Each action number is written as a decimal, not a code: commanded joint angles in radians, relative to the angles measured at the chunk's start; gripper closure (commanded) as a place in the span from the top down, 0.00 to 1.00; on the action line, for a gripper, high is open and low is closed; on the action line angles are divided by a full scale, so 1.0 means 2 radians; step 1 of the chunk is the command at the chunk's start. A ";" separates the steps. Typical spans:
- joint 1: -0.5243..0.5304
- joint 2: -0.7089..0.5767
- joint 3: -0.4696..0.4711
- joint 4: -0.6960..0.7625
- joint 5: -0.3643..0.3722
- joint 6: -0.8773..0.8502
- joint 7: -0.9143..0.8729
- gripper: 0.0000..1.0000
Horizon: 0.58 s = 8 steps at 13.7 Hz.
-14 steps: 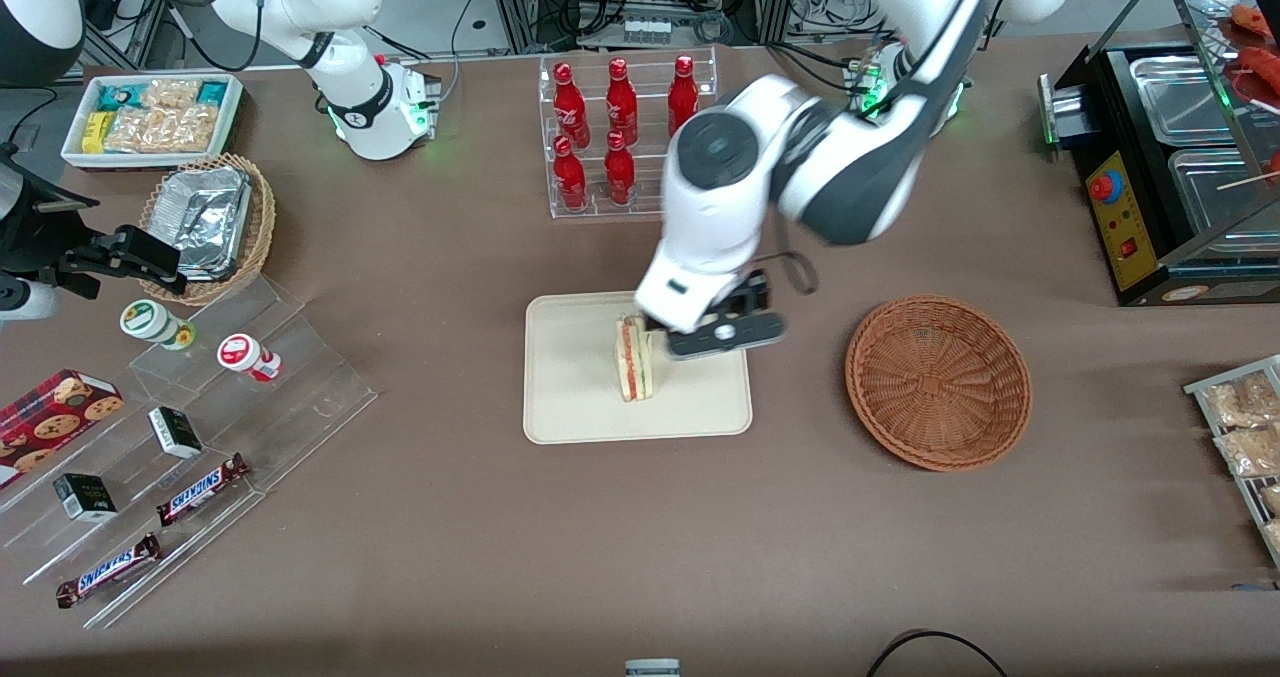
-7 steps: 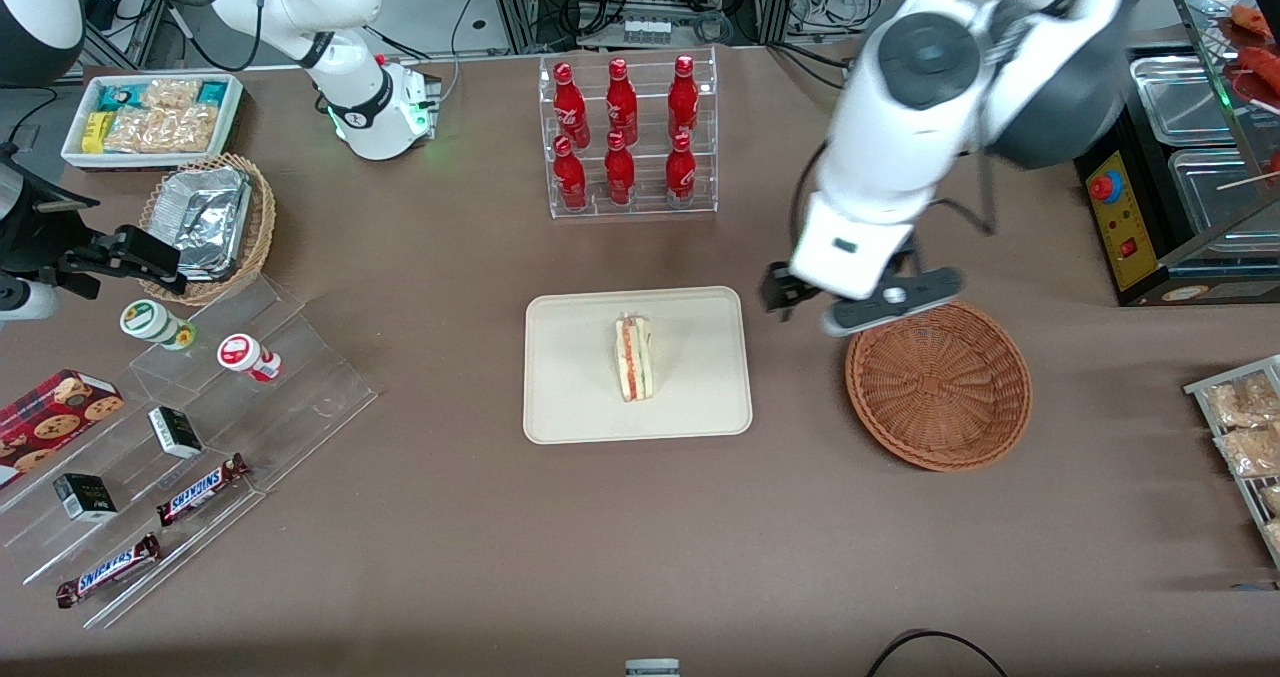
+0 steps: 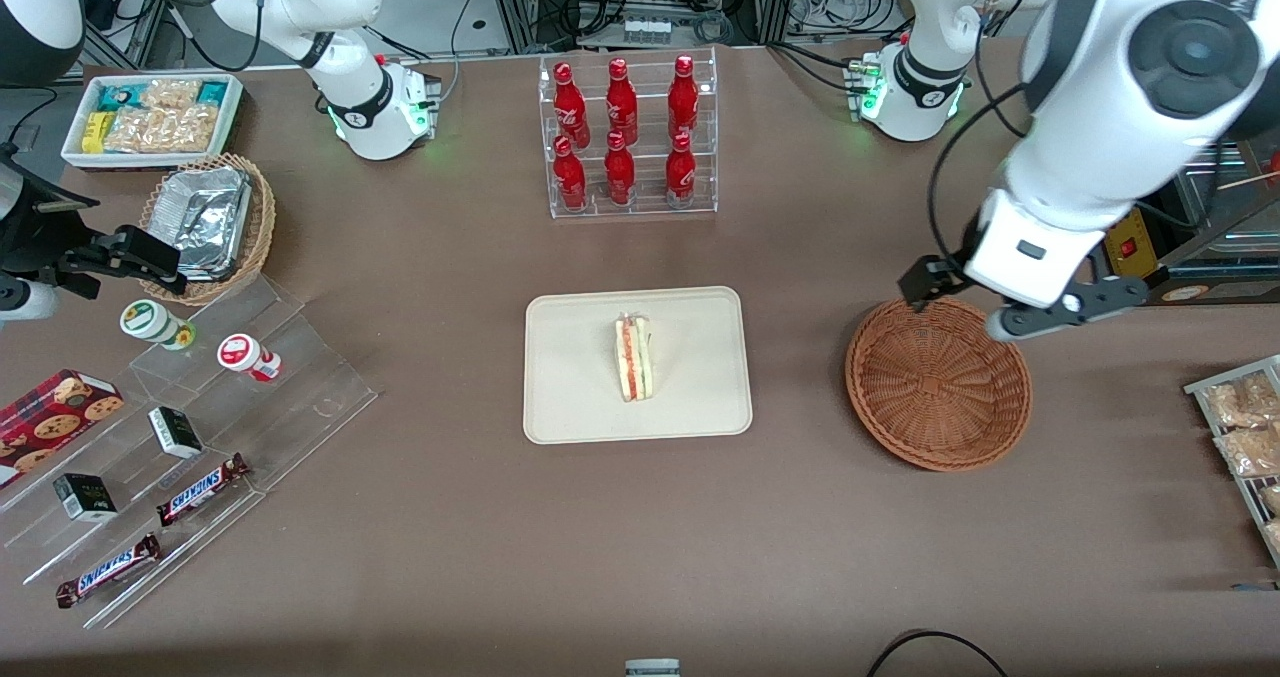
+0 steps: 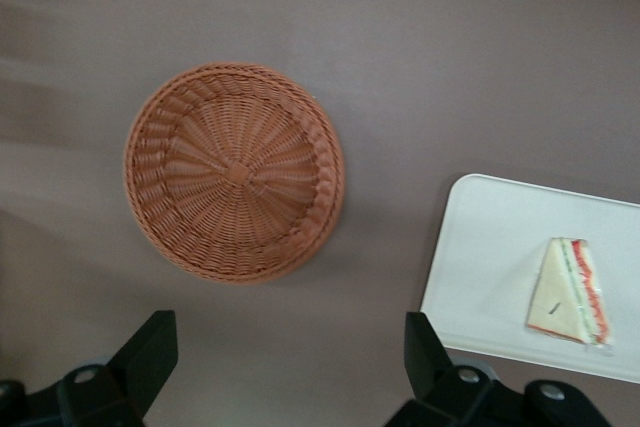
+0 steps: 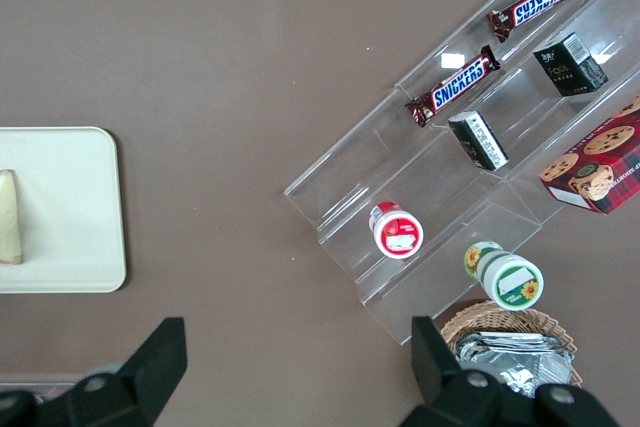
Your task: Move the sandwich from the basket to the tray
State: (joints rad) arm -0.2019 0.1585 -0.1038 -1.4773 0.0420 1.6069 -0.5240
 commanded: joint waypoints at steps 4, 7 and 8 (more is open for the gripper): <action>0.073 -0.026 -0.006 -0.013 -0.029 -0.031 0.114 1.00; 0.099 -0.032 -0.005 -0.013 -0.035 -0.048 0.162 1.00; 0.105 -0.036 -0.005 -0.015 -0.035 -0.052 0.170 1.00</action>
State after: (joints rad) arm -0.0164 0.1230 -0.1035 -1.4782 -0.0086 1.5232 -0.2286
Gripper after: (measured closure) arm 0.000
